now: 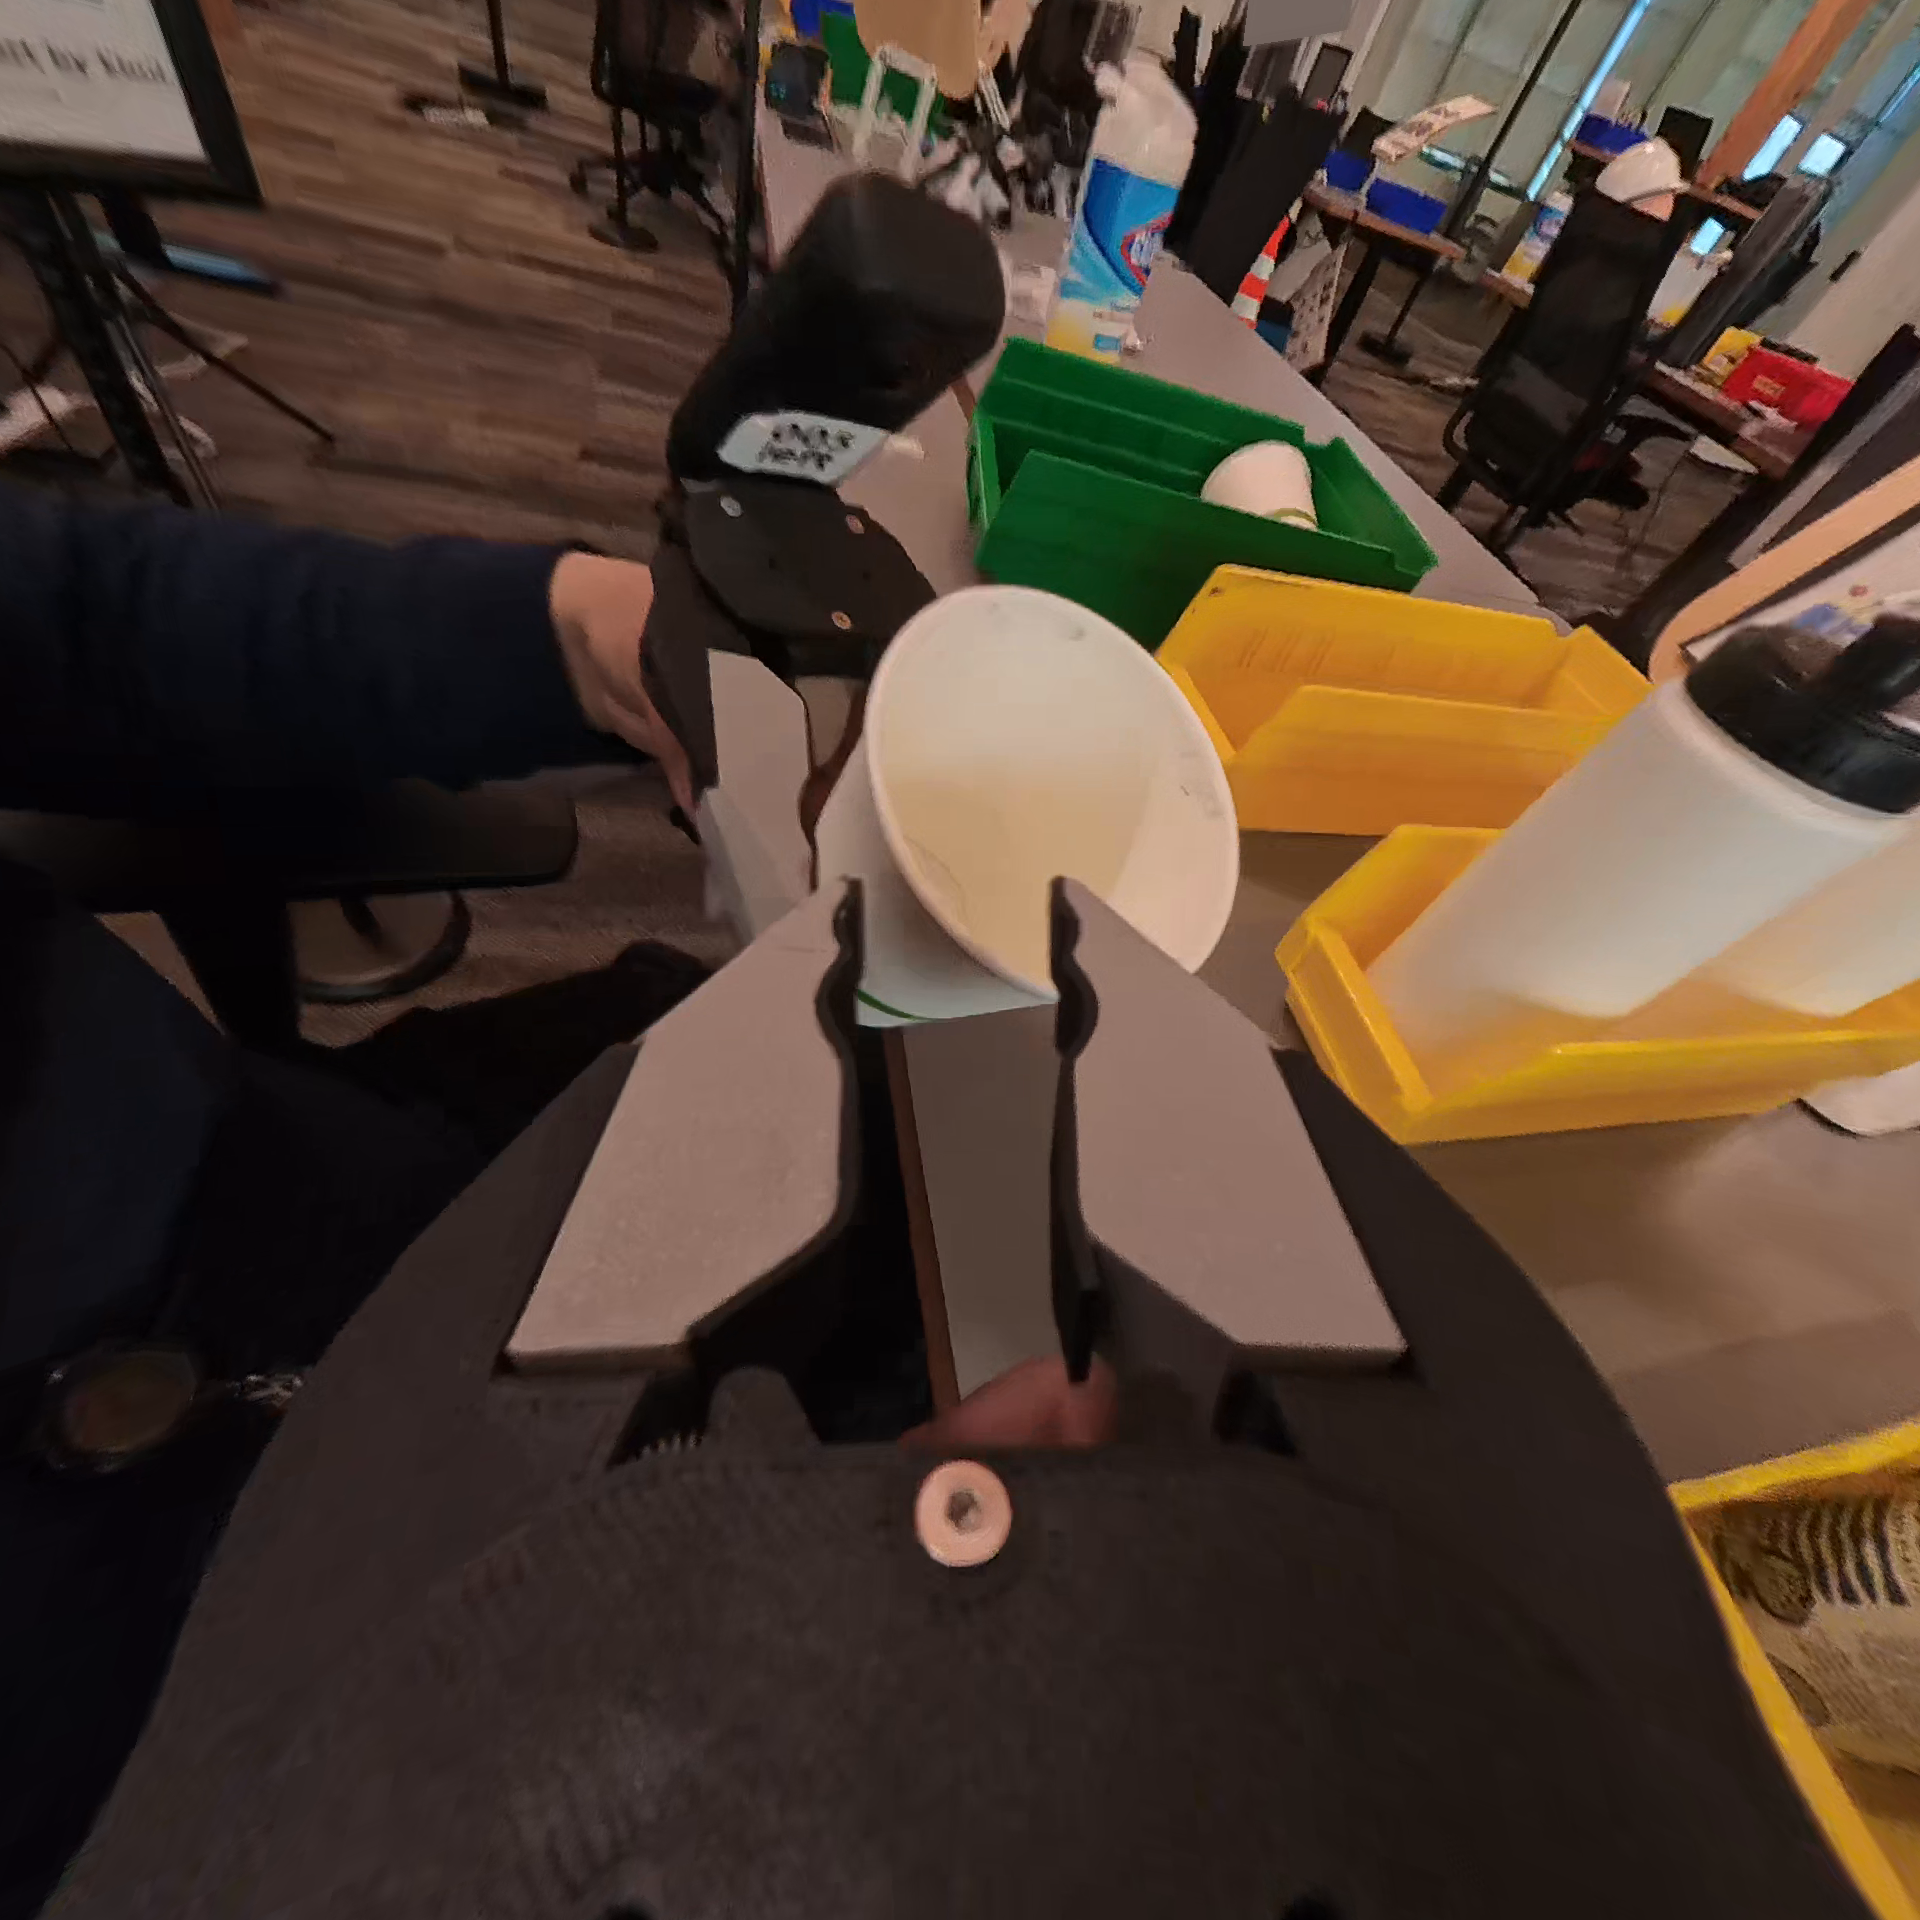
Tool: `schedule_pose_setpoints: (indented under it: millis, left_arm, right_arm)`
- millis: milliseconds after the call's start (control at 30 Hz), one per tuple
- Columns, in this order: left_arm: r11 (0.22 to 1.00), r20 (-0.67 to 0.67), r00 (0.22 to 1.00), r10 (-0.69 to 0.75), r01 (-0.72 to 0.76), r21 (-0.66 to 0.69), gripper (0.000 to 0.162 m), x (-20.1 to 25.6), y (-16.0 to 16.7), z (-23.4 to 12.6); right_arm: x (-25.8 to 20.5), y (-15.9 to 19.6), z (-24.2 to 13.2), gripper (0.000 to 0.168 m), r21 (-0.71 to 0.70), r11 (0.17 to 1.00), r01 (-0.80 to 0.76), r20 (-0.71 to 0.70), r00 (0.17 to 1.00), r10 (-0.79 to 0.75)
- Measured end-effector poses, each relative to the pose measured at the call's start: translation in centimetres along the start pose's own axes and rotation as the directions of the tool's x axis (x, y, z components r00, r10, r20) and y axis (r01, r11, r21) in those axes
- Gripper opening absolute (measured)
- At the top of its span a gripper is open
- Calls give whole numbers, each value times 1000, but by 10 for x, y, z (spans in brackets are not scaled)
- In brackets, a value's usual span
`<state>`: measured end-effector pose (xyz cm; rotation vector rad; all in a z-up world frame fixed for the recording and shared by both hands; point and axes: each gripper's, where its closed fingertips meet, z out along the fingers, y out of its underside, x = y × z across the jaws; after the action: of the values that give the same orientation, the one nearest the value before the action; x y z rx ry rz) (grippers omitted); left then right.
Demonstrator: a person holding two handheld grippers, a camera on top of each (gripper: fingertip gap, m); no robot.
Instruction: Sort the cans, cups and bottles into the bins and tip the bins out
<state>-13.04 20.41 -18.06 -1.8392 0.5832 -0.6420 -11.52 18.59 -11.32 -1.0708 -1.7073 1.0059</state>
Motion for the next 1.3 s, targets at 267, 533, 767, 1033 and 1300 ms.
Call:
schedule_pose_setpoints:
  millis: [267,533,767,1033,1300]
  left_arm:
    - [1000,10,1000,-5,5,-25,89,1,3,0]
    - [985,78,991,109,-97,-144,78,-3,27,15]
    - [971,113,974,198,-179,-160,79,-1,24,16]
    - [979,100,978,185,-174,-106,87,9,13,18]
    - [967,125,962,245,-232,-107,81,5,8,12]
  right_arm:
    - [-11,15,5,9,-80,996,-34,105,994,43]
    - [-18,18,10,0,-102,994,-28,128,991,41]
    - [-26,30,15,0,-158,987,5,161,987,21]
    - [-39,29,16,1,-151,988,32,219,976,2]
    - [-37,23,14,6,-123,992,21,204,979,5]
